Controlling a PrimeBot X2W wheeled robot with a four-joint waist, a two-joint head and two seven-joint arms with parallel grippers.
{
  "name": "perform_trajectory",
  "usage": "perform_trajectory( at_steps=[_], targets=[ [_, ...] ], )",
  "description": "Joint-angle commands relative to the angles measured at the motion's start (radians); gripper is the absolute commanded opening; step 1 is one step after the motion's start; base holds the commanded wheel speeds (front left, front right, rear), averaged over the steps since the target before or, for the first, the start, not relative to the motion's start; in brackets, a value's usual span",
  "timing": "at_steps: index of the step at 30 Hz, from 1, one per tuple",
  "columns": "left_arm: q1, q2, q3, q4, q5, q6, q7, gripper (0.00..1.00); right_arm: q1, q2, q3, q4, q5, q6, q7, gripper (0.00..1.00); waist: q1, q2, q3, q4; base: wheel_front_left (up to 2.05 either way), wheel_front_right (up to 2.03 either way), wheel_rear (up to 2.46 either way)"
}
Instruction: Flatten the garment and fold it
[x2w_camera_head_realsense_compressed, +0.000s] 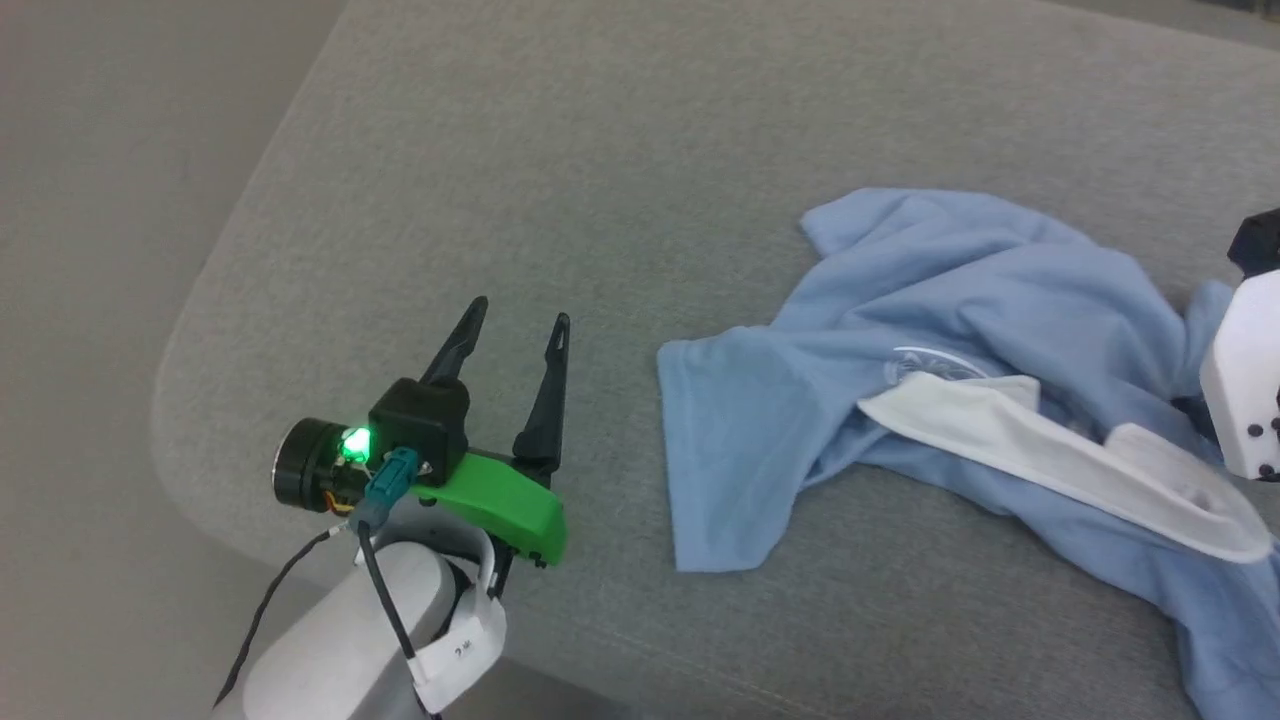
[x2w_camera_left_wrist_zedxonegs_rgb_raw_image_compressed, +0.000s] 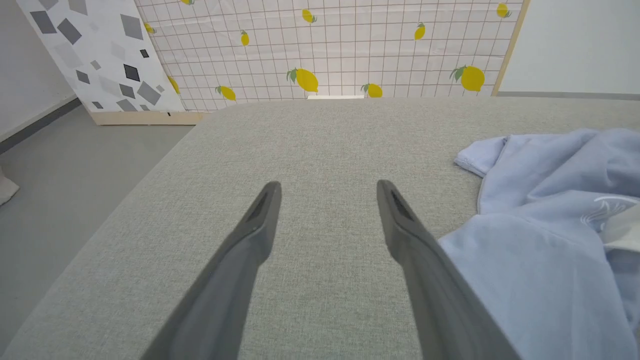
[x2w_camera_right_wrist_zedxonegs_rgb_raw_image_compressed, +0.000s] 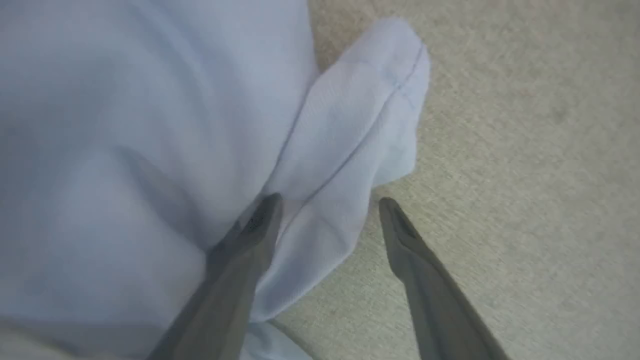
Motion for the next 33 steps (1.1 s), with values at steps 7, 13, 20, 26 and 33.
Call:
perform_trajectory(
  at_steps=[7, 13, 20, 26, 33],
  targets=[
    [-0.009, -0.015, 0.008, 0.029, 0.020, -0.003, -0.023, 1.00, 0.026, -0.005, 0.057, 0.071, -0.016, -0.002, -0.059, 0.00, -0.0001, 0.0000, 0.056, 0.070, 0.00, 0.00, 0.00],
    [0.003, 0.000, 0.010, 0.048, 0.014, -0.008, -0.022, 1.00, -0.006, 0.008, 0.037, 0.019, 0.013, -0.002, -0.249, 0.00, -0.0001, 0.0000, -0.010, 0.017, 0.00, 0.00, 0.00],
    [0.015, 0.014, 0.005, 0.053, 0.002, -0.011, -0.002, 1.00, -0.006, -0.028, -0.013, -0.107, 0.043, -0.002, -0.412, 0.00, -0.0001, 0.0000, -0.099, -0.046, 0.00, 0.00, 0.00],
    [0.026, 0.028, 0.008, 0.033, -0.005, 0.000, 0.011, 1.00, -0.025, -0.062, -0.103, -0.204, 0.029, -0.002, -0.481, 0.00, -0.0001, 0.0000, -0.116, -0.070, 0.00, 0.00, 0.00],
    [0.015, 0.024, 0.005, 0.008, -0.001, 0.003, 0.010, 1.00, -0.142, -0.121, -0.183, -0.176, -0.058, -0.002, -0.539, 0.00, -0.0001, 0.0000, -0.052, -0.049, 0.00, 0.00, 0.00]
  ],
)
